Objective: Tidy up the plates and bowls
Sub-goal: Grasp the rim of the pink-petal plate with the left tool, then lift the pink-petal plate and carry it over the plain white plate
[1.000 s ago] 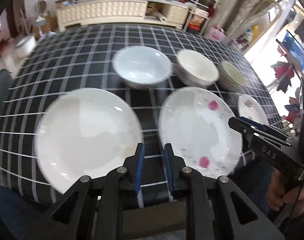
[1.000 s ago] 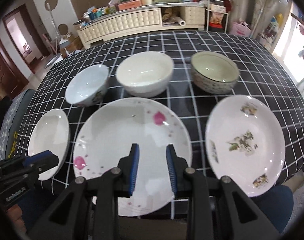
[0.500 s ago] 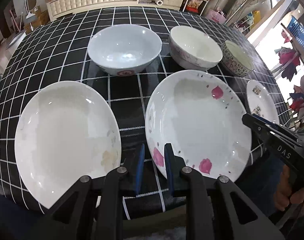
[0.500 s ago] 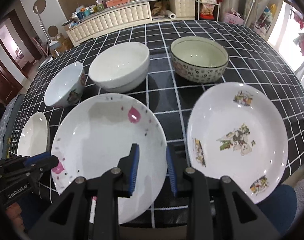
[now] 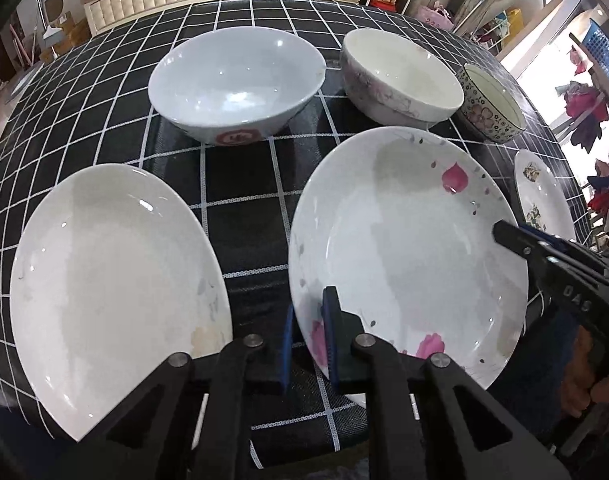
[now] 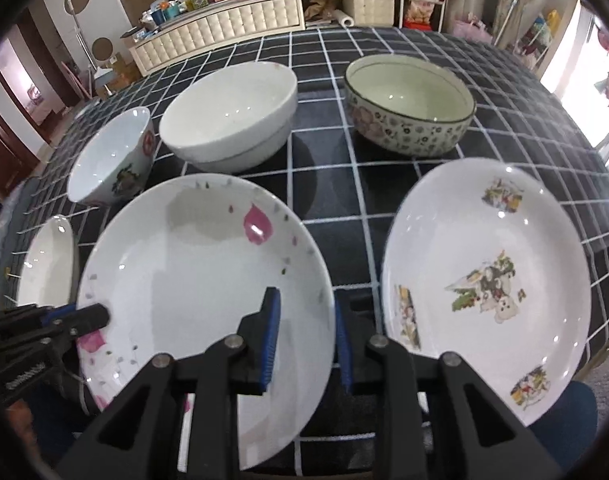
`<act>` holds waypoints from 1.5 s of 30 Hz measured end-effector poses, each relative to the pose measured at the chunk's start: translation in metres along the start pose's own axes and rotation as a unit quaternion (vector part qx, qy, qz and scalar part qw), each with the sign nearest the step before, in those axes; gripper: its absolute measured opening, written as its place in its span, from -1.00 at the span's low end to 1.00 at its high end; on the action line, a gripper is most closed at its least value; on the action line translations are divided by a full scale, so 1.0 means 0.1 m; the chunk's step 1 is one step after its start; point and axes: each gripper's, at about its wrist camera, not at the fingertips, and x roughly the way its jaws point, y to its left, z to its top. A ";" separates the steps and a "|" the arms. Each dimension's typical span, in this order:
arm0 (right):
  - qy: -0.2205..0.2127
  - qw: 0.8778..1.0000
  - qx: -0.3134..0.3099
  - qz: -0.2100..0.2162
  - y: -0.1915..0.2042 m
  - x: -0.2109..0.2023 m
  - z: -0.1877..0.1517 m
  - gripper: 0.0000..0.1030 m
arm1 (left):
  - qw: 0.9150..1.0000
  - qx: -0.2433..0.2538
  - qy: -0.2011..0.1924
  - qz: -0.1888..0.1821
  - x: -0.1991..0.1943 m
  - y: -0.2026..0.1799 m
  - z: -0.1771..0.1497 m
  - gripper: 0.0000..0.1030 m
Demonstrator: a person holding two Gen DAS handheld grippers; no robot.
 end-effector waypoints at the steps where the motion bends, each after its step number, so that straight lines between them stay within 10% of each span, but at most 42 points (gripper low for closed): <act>1: 0.000 1.000 0.000 0.000 -0.01 0.00 0.00 -0.49 | 1.000 -0.005 0.002 -0.005 0.01 0.02 0.01 -0.78; 29: -0.029 0.999 0.021 0.034 0.23 -0.37 0.01 -0.52 | 0.998 0.005 -0.051 0.025 -0.46 0.02 -0.13 -0.79; 45: -0.022 0.997 -0.047 0.065 1.03 -0.33 0.09 -0.52 | 0.995 -0.049 -0.074 0.044 -0.86 0.71 -0.40 -0.79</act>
